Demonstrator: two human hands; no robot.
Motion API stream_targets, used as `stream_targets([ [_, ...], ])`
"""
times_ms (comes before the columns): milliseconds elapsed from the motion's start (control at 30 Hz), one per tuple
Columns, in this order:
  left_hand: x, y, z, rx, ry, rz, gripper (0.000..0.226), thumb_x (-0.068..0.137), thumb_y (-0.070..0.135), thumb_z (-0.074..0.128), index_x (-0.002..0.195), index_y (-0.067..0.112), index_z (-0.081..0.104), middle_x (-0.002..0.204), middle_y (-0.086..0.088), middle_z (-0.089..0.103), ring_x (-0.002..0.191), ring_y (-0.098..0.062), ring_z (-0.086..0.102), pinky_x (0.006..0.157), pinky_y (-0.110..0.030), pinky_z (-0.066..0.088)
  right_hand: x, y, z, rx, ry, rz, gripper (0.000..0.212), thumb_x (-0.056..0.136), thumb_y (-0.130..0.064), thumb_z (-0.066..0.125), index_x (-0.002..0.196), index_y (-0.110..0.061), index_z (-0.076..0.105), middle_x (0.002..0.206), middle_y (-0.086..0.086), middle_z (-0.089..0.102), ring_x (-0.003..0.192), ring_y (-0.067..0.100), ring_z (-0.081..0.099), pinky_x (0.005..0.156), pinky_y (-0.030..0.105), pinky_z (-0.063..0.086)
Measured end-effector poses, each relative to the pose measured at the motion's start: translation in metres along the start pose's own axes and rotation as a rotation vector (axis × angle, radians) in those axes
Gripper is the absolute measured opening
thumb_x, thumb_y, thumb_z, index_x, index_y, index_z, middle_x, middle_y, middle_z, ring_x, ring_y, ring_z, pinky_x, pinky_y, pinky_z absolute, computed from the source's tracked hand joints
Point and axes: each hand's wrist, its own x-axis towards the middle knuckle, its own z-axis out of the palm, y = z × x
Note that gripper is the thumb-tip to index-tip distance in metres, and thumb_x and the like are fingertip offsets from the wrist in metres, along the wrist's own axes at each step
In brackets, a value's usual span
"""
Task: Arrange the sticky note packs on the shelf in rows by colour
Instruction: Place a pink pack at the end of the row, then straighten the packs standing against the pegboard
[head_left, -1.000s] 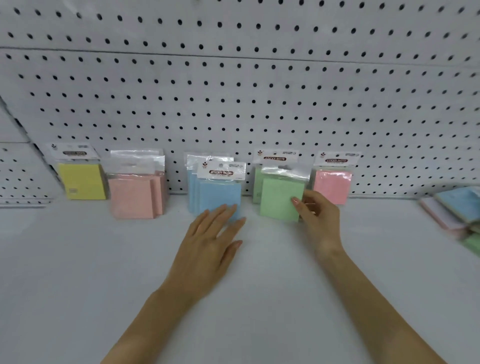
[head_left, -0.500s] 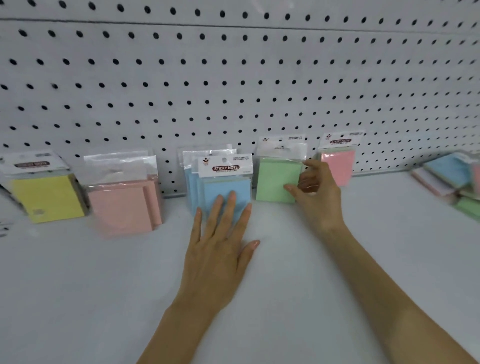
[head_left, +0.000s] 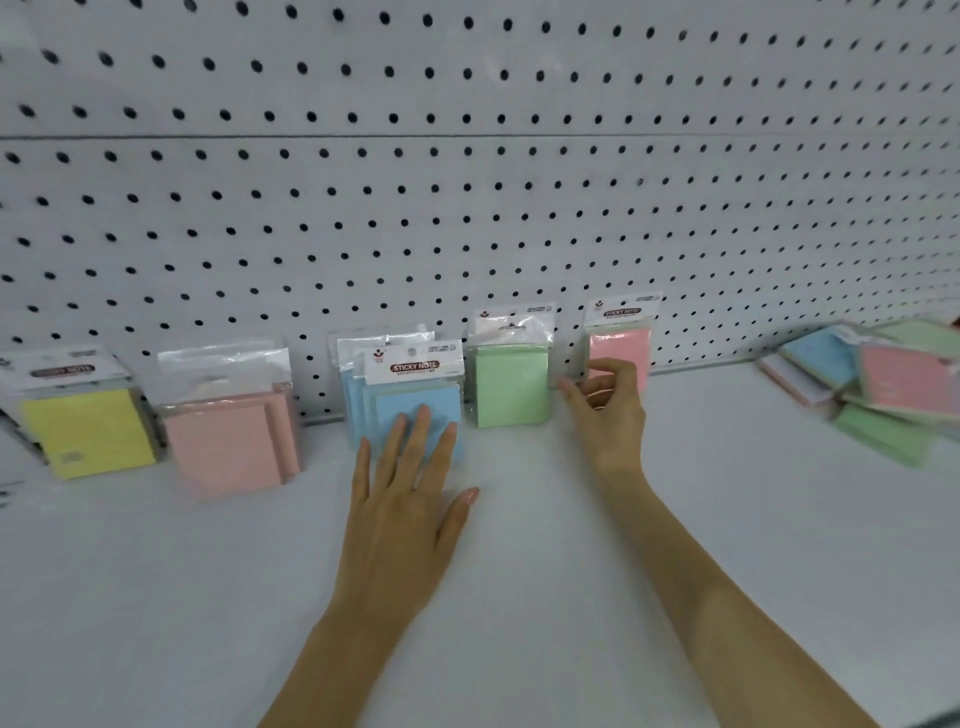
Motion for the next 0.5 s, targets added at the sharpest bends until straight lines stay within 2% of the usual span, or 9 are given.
stream_targets([
  [100, -0.001, 0.008, -0.009, 0.022, -0.018, -0.001, 0.062, 0.094, 0.052, 0.031, 0.142, 0.015, 0.043, 0.154, -0.010, 0.031, 0.143, -0.024, 0.023, 0.117, -0.044, 0.010, -0.012, -0.002, -0.018, -0.008, -0.023, -0.013, 0.032, 0.083, -0.018, 0.070, 0.107, -0.017, 0.050, 0.080, -0.001, 0.055, 0.065, 0.010, 0.051, 0.057, 0.007, 0.039],
  [200, 0.003, 0.028, -0.013, 0.086, -0.048, 0.066, 0.063, 0.093, 0.054, 0.031, 0.141, 0.016, 0.045, 0.151, -0.012, 0.035, 0.140, -0.029, 0.030, 0.116, -0.048, 0.016, -0.023, -0.001, -0.065, -0.101, -0.222, -0.171, 0.033, 0.083, -0.019, 0.070, 0.108, -0.024, 0.050, 0.091, -0.006, 0.054, 0.066, 0.004, 0.052, 0.062, 0.013, 0.044],
  [267, 0.014, 0.056, -0.016, 0.104, -0.043, 0.085, 0.065, 0.093, 0.057, 0.028, 0.141, 0.016, 0.045, 0.150, -0.012, 0.037, 0.138, -0.030, 0.034, 0.115, -0.050, 0.020, -0.020, -0.006, -0.114, -0.278, -0.341, -0.338, 0.034, 0.085, -0.027, 0.067, 0.116, -0.026, 0.051, 0.098, -0.011, 0.054, 0.074, 0.004, 0.055, 0.069, 0.020, 0.048],
  [367, 0.035, 0.128, -0.021, 0.096, -0.012, 0.099, 0.068, 0.092, 0.059, 0.024, 0.142, 0.016, 0.044, 0.150, -0.011, 0.038, 0.139, -0.030, 0.033, 0.115, -0.046, 0.018, 0.007, -0.017, -0.210, -0.623, -0.401, -0.544, 0.035, 0.091, -0.039, 0.058, 0.123, -0.026, 0.052, 0.112, -0.010, 0.057, 0.088, 0.005, 0.059, 0.079, 0.029, 0.049],
  [500, 0.060, 0.231, -0.015, 0.114, 0.002, 0.143, 0.073, 0.091, 0.064, 0.015, 0.146, 0.021, 0.037, 0.154, -0.006, 0.032, 0.143, -0.025, 0.028, 0.116, -0.038, 0.006, 0.061, -0.012, -0.334, -0.928, -0.404, -0.580, 0.045, 0.093, -0.050, 0.045, 0.129, -0.024, 0.051, 0.131, -0.003, 0.053, 0.116, 0.019, 0.052, 0.093, 0.032, 0.038],
])
